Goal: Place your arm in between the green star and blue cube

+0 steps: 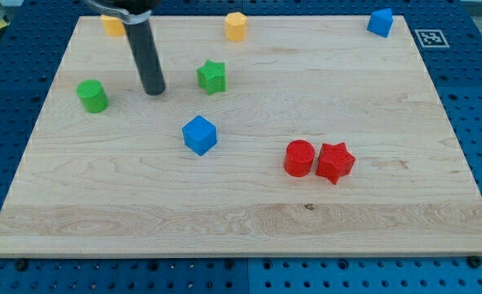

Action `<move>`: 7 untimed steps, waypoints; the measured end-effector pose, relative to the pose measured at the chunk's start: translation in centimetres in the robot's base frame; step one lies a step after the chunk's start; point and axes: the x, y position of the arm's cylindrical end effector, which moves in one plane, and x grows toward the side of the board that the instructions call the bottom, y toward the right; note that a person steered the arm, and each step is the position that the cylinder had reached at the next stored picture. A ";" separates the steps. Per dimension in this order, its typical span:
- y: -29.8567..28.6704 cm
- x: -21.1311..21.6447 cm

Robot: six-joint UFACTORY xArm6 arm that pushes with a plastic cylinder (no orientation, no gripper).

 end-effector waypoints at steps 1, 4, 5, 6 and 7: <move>3.1 0.3; 6.8 1.1; 6.8 1.3; 6.8 3.7; 6.8 3.8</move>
